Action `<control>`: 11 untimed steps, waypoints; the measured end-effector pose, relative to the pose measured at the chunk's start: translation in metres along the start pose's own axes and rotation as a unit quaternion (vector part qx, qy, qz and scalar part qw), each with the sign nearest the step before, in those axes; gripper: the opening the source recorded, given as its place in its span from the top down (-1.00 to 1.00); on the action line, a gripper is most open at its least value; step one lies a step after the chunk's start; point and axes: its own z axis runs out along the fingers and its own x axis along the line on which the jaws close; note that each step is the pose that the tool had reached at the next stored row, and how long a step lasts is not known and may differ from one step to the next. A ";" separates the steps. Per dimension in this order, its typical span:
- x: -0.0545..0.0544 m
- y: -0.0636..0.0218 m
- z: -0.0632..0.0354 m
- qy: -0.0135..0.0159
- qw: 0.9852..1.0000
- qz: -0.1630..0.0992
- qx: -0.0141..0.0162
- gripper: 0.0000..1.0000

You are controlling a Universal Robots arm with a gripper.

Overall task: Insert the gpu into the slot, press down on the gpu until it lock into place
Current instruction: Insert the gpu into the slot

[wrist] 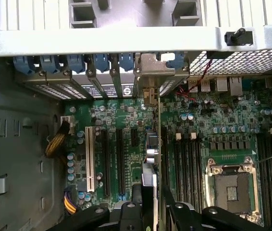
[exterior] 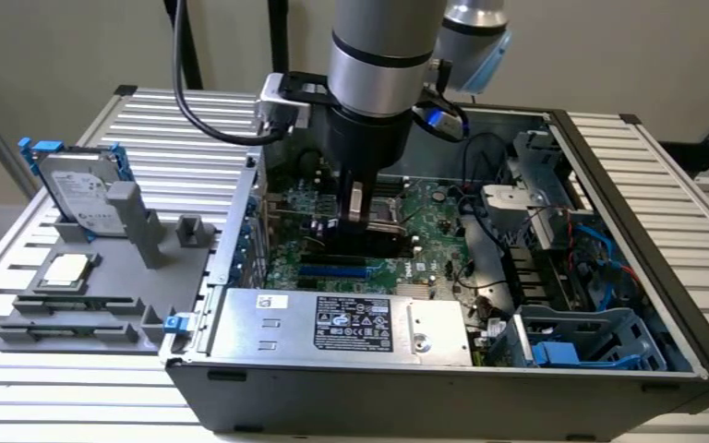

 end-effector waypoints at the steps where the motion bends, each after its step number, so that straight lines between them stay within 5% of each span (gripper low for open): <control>1: 0.000 -0.0001 0.0015 0.000 1.000 0.000 0.000 0.47; 11: 0.001 -0.0005 0.0089 0.001 1.000 -0.022 -0.001 0.47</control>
